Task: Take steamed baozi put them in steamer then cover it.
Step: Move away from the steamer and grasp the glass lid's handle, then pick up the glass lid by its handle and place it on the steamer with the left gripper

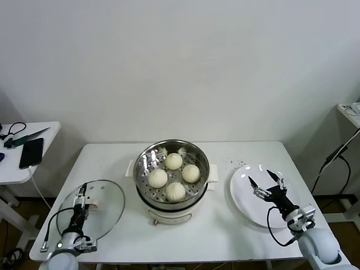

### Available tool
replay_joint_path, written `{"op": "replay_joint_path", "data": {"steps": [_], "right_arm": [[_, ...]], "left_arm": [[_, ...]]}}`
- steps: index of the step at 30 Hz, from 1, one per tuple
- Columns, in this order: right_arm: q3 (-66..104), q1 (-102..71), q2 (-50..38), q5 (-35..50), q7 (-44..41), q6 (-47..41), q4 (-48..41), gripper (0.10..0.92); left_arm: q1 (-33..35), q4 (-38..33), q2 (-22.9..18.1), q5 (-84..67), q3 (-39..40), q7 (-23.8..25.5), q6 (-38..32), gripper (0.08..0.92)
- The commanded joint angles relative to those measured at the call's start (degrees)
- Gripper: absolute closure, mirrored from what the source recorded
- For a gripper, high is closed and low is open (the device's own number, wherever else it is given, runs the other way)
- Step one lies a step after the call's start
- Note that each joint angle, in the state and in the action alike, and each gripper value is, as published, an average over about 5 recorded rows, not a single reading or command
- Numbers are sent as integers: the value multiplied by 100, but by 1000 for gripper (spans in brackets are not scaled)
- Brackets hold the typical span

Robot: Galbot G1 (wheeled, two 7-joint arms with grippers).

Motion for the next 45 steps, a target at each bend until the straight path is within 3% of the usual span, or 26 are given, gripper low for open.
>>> {"op": "replay_joint_path", "data": {"steps": [1,16,24,31,36,45], "right_arm": [[-10,-17,75,-205,-52,42,-17,203],[-34,-2,185,-426,-86,104,-26,203],[-23,0,206,-455,-99,135,-44,203],[11,19,192,-456,-104,154,-80,203],[16,63,177,-463,-103,160,-119,203],[-67,259,161,-547,-99,176,-267,203]], "left_arm": [[-204,376,57,-130,-50,-171,-347,201],[-116,325,75,-246,-91,-31,-671,619],[186,-340,156,-847,-25,138,-364,832],[933,-1627,274,-1564,63,277,449,848],[1476,-2689,403,-1765,97,200,1391,848],[1849,-3857,1177,-1945,543,304,2847,848]]}}
